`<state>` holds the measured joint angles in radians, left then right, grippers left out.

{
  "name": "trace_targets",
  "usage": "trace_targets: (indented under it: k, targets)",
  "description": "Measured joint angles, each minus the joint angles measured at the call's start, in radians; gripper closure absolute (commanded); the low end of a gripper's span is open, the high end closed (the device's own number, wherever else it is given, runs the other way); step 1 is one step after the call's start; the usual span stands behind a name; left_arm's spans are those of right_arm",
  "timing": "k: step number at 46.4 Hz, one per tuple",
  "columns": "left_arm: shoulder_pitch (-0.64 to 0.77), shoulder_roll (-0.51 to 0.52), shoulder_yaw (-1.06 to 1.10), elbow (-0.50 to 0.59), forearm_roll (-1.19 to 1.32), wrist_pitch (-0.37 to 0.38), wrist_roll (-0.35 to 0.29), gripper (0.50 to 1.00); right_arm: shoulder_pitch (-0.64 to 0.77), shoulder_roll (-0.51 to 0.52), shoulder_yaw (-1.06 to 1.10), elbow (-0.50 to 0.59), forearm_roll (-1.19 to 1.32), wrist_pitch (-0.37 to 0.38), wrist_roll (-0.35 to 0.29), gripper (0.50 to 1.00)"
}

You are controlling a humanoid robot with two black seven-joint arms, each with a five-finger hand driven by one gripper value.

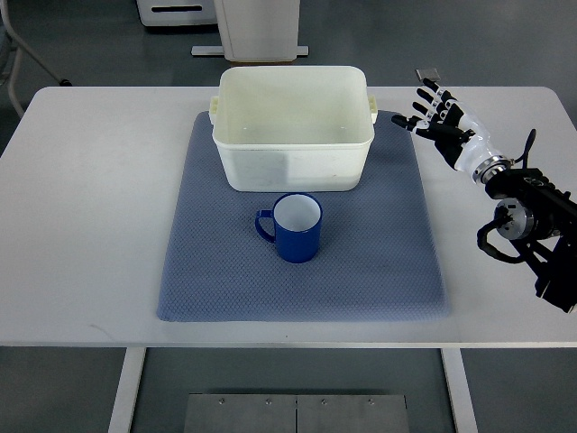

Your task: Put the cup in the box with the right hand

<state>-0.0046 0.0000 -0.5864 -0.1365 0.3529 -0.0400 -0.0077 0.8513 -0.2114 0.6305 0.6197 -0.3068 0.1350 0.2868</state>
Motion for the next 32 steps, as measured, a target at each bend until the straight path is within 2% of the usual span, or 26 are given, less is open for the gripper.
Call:
trace_targets:
  k: [32]
  targets:
    - [-0.002, 0.000, 0.000, 0.000, -0.002, -0.001, 0.000, 0.500, 0.004, -0.002, 0.003, -0.003, 0.000, 0.000, 0.013, 0.500]
